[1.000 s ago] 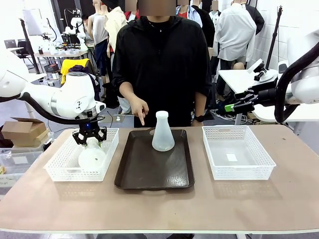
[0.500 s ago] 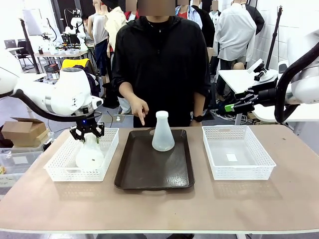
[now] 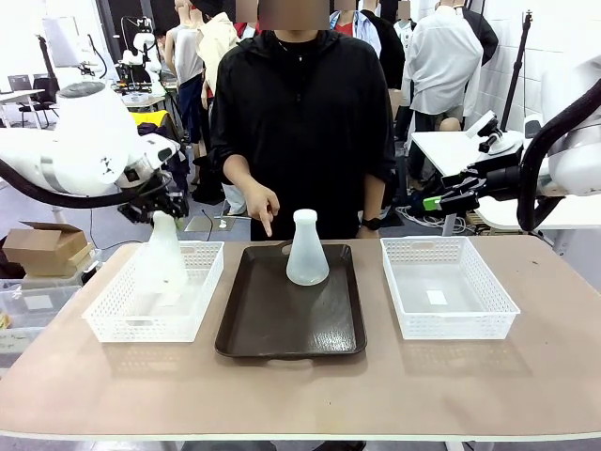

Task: Prepare the laboratory tools.
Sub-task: Place the picked Big flask upright in the Handle tray as directed by the person.

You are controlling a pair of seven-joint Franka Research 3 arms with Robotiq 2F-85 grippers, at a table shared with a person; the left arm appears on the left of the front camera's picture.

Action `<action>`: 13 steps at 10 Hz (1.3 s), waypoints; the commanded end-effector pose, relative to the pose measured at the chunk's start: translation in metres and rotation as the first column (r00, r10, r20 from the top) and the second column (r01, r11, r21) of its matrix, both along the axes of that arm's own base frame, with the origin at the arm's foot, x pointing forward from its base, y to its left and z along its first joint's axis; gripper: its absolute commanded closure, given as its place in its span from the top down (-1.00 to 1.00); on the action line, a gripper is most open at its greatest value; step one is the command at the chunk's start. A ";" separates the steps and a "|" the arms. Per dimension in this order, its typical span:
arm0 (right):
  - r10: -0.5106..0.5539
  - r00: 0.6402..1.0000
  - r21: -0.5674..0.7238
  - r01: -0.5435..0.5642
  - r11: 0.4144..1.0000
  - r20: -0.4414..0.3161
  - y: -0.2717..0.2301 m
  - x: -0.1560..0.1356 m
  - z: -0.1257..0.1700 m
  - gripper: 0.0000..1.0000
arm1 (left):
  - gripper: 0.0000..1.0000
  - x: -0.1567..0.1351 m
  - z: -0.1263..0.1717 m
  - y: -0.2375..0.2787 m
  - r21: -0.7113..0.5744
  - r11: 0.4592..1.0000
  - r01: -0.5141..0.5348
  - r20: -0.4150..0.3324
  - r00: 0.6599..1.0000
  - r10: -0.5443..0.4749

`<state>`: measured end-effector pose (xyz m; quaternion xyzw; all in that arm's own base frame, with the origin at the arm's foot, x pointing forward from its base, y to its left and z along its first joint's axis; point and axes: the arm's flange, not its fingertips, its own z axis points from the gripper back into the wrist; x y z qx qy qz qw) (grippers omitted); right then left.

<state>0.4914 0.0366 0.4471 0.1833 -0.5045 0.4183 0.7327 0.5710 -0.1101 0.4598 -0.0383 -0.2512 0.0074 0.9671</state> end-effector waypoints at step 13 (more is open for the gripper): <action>0.000 1.000 -0.003 0.000 1.000 -0.006 0.001 -0.001 0.000 1.00 | -1.00 -0.096 0.084 -0.125 0.017 0.701 0.713 0.437 0.625 -0.647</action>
